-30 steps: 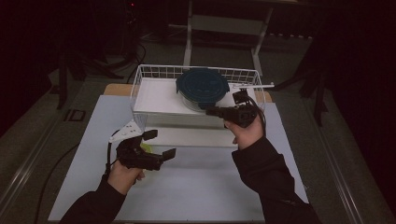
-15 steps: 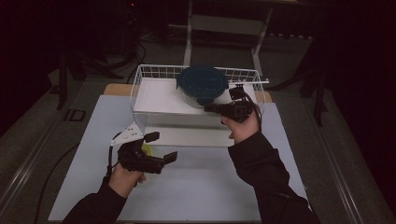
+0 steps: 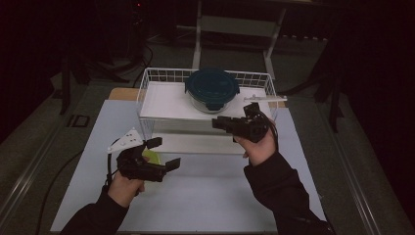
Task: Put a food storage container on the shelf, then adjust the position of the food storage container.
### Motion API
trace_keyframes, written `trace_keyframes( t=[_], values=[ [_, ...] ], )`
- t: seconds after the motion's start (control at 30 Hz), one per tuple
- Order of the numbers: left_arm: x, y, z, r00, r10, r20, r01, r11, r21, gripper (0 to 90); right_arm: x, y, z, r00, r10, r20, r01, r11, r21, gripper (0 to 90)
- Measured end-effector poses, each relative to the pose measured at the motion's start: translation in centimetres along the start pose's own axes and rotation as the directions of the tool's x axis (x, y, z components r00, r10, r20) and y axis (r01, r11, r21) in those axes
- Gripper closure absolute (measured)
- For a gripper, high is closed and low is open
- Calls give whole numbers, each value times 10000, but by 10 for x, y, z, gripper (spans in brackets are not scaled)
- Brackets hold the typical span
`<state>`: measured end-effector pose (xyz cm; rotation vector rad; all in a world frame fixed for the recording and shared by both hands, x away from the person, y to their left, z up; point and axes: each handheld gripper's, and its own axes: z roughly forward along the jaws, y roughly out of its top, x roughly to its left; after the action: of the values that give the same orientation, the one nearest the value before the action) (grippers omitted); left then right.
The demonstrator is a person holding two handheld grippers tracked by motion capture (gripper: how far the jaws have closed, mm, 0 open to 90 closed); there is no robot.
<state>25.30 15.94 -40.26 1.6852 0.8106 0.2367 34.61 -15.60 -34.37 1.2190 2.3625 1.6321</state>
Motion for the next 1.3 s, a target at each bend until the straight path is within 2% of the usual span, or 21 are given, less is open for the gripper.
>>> trace_keyframes(
  t=[0.13, 0.17, 0.27, 0.37, 0.5, 0.57, 0.7, 0.77, 0.87, 0.9, 1.0, 1.07, 1.13, 1.17, 1.2, 1.27, 1.3],
  values=[
    [3, -2, -6, 10000, 35, -4, -35, 10000, -3, 2, 4, -13, -9, 9993, -369, -25, 368, 9988, -336, 358],
    [3, -2, -7, 9999, 126, -69, -126, 9999, 30, 2, 5, -17, -10, 9988, -498, -23, 497, 9978, -442, 314],
    [5, -4, -12, 9977, 437, -519, -425, 9988, 236, 2, 6, -27, -18, 9952, -873, -431, 846, 9945, -611, 193],
    [8, -6, -18, 9962, 568, -653, -552, 9981, 258, 2, 6, -36, -26, 9932, -927, -707, 865, 9925, -859, 176],
    [12, -7, -28, 9952, 681, -705, -670, 9976, 177, 11, 6, -49, -35, 9906, -1126, -774, 1035, 9882, -1132, 180],
    [15, -9, -34, 9952, 646, -734, -643, 9979, 73, 16, 6, -54, -39, 9904, -1147, -767, 1060, 9884, -1088, 180],
    [21, -13, -46, 9947, 592, -841, -590, 9982, 53, 57, 6, -63, -52, 9903, -1173, -744, 1073, 9861, -1269, 181],
    [25, -16, -53, 9949, 590, -823, -589, 9983, 46, 110, 7, -68, -59, 9892, -1252, -763, 1139, 9839, -1378, 180],
    [30, -22, -61, 9938, 620, -920, -600, 9979, 243, 141, 7, -73, -66, 9891, -1302, -684, 1189, 9816, -1493, 180],
    [31, -23, -63, 9939, 595, -926, -574, 9980, 252, 208, 7, -80, -73, 9896, -1282, -649, 1168, 9808, -1559, 181],
    [37, -30, -72, 9931, 506, -1057, -475, 9984, 313, 316, 6, -88, -79, 9907, -1165, -703, 1045, 9823, -1556, 180],
    [42, -34, -77, 9912, 513, -1220, -466, 9981, 413, 346, 6, -91, -80, 9906, -1181, -684, 1066, 9826, -1522, 180],
    [47, -40, -81, 9896, 414, -1376, -346, 9981, 518, 447, 3, -100, -82, 9918, -1077, -686, 963, 9837, -1519, 180],
    [50, -43, -83, 9880, 385, -1498, -298, 9978, 595, 447, 3, -100, -82, 9918, -1077, -686, 963, 9837, -1519, 180],
    [53, -46, -84, 9856, 363, -1650, -254, 9974, 679, 512, 2, -105, -82, 9926, -1000, -684, 887, 9844, -1521, 180],
    [56, -49, -86, 9835, 326, -1782, -190, 9968, 777, 540, 2, -105, -82, 9926, -1000, -684, 887, 9844, -1521, 180],
    [61, -57, -88, 9763, 347, -2136, -118, 9941, 1074, 587, 0, -113, -81, 9933, -890, -738, 778, 9866, -1437, 180]
  ],
)
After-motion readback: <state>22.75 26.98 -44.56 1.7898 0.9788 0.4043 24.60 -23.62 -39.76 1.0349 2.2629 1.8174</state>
